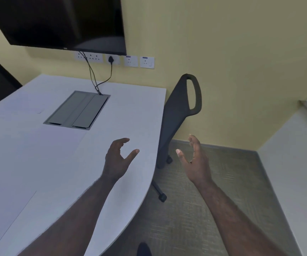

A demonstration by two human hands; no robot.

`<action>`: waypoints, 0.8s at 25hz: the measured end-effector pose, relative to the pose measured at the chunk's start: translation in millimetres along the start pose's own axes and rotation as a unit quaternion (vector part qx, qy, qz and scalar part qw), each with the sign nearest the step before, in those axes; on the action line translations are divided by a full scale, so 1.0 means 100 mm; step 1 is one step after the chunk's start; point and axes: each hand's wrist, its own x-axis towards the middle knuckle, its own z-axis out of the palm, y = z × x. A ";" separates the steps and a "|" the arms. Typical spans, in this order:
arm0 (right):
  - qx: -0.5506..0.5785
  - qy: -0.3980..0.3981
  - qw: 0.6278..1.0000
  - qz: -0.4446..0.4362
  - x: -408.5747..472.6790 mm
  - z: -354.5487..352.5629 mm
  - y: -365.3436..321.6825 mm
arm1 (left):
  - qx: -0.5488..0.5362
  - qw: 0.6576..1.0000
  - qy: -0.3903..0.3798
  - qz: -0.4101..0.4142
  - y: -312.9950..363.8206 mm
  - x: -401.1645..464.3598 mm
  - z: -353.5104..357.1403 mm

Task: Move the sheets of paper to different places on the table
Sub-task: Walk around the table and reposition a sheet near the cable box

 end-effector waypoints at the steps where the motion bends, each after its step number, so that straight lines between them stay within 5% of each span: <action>1: 0.001 -0.009 1.000 -0.004 0.15 0.07 0.00 | -0.005 1.000 0.007 -0.010 -0.06 0.10 0.02; 14: 0.054 -0.097 0.990 -0.090 1.68 0.79 -0.01 | 0.085 0.992 0.079 -0.054 -0.33 1.09 0.21; 20: 0.070 -0.198 0.965 -0.159 2.30 1.14 0.02 | 0.098 0.973 0.179 -0.108 -0.30 1.29 0.36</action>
